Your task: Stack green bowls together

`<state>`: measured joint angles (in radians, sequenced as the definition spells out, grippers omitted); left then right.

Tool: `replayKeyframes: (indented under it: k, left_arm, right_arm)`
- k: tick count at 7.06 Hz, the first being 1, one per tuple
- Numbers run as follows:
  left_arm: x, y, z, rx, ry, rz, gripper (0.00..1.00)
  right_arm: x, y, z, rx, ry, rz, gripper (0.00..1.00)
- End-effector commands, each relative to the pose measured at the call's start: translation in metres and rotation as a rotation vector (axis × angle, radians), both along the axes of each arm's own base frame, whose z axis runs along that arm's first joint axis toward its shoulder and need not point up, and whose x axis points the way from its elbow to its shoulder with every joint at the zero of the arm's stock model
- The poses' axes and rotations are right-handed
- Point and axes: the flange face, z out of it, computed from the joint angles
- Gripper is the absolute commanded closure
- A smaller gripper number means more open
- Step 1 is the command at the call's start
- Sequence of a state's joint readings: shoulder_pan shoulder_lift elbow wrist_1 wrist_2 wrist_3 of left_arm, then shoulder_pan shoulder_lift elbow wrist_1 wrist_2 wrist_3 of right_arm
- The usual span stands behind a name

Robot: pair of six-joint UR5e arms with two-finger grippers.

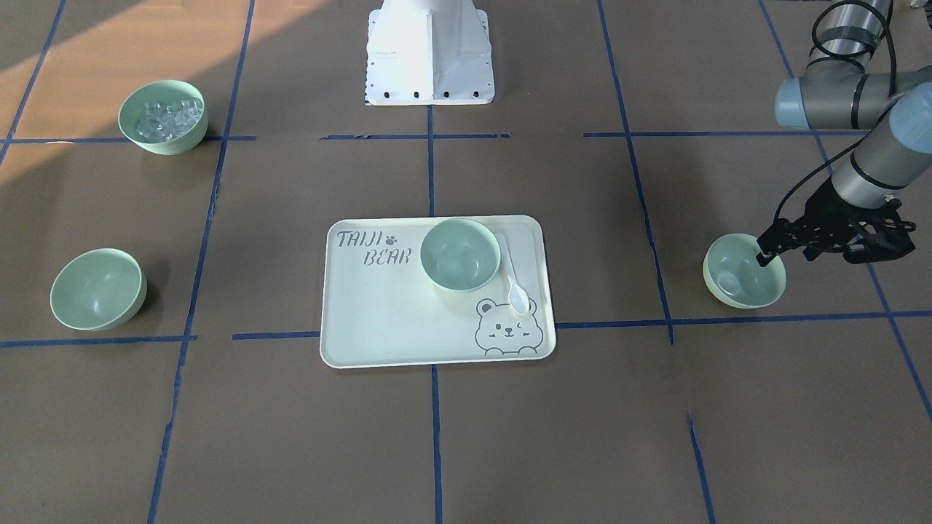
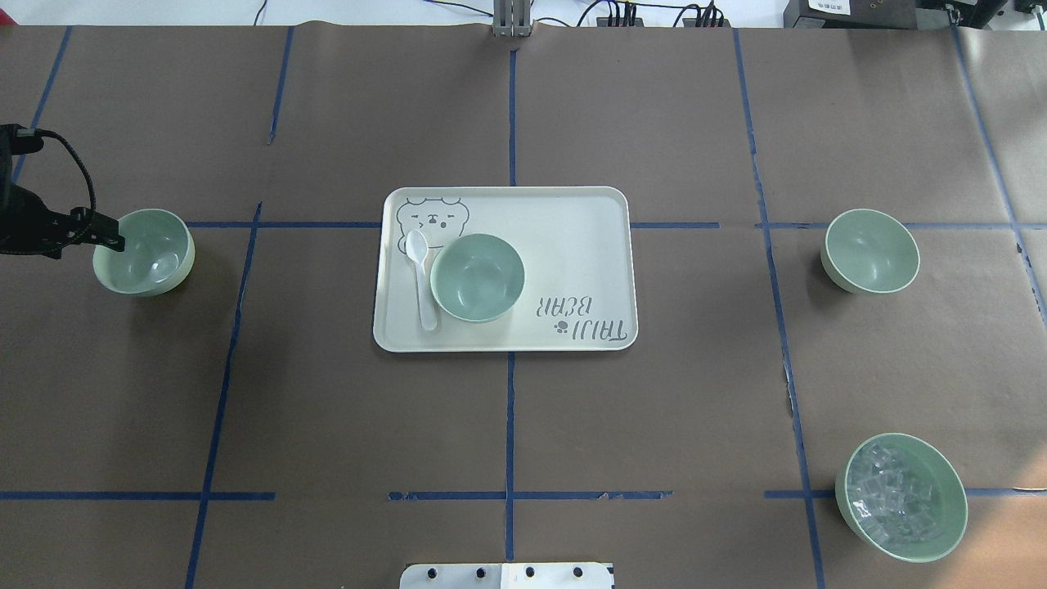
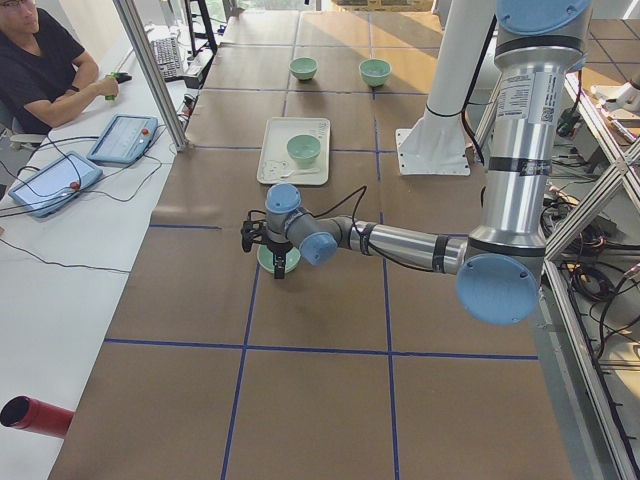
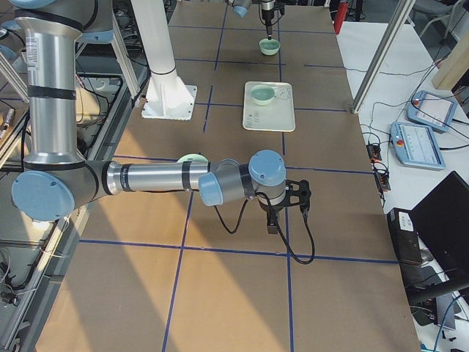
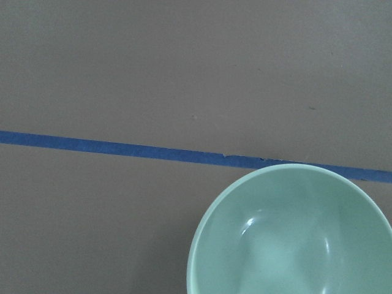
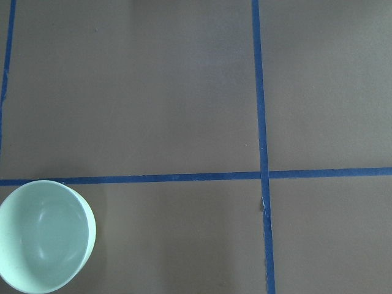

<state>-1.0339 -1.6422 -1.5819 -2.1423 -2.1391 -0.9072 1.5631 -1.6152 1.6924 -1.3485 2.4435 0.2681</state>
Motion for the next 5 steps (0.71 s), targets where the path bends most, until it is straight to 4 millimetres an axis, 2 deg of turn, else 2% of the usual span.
replayKeyframes:
  k: [1, 2, 5]
  left_arm:
    - [0.004, -0.006, 0.02, 0.019, 0.001, -0.006, 0.14]
    - [0.004, -0.006, 0.028, 0.012, -0.003, -0.006, 0.18]
    - [0.018, 0.0, 0.027, 0.012, -0.001, 0.022, 0.3]
  right_arm:
    - [-0.002, 0.0, -0.001, 0.003, 0.0, -0.004, 0.0]
    - [-0.005, -0.001, -0.001, 0.004, 0.0, -0.01, 0.0]
    - [-0.013, -0.001, 0.0, 0.0, 0.0, -0.026, 0.0]
